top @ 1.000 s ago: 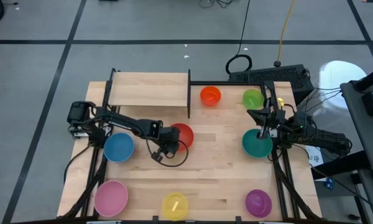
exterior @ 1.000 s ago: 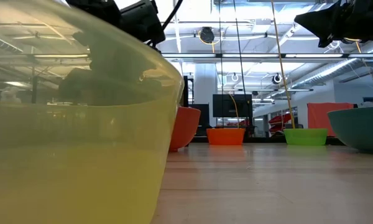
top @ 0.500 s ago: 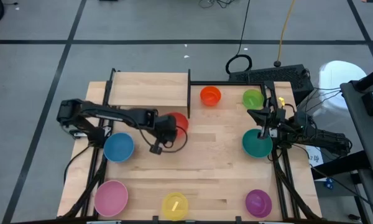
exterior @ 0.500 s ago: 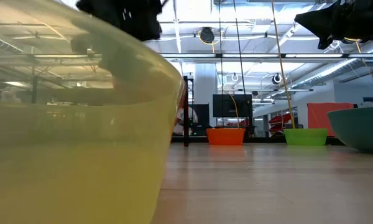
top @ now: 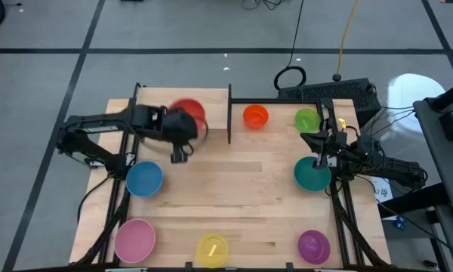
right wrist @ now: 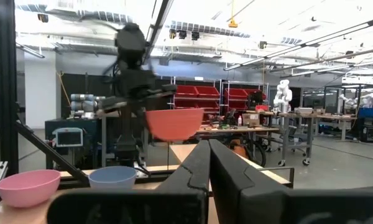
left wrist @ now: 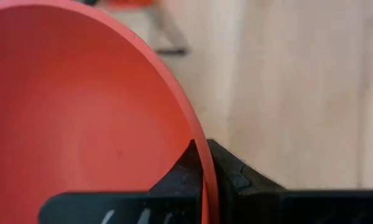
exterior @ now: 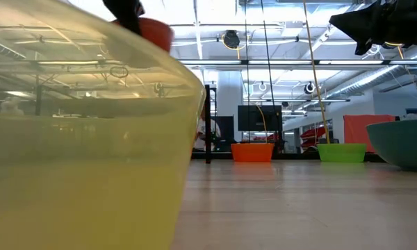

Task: Place and stack bowls onto a shelf
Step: Put the orange bowl on the shelf

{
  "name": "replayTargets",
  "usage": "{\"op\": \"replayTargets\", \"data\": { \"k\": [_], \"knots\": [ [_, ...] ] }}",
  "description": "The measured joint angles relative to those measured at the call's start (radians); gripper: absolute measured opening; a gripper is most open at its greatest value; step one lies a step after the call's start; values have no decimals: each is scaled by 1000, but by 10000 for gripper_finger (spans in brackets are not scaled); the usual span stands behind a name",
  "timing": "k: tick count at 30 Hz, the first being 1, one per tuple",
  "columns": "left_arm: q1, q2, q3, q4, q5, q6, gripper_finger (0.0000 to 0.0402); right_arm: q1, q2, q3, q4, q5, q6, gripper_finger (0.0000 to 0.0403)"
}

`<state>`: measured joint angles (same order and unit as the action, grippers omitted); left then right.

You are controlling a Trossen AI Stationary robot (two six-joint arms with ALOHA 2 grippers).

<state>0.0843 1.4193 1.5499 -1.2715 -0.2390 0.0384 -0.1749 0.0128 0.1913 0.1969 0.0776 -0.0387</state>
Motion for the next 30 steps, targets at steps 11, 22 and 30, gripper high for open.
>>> {"op": "replayTargets", "data": {
  "k": [11,22,30],
  "knots": [
    [258,-1,1,-212,-85,-288,7,0,0,0,9,0,-3,0],
    [492,-1,-111,-88,-75,-298,7,0,0,0,9,0,-2,0],
    [590,0,-263,67,-72,-242,7,0,0,0,9,0,0,0]
  ]
}}
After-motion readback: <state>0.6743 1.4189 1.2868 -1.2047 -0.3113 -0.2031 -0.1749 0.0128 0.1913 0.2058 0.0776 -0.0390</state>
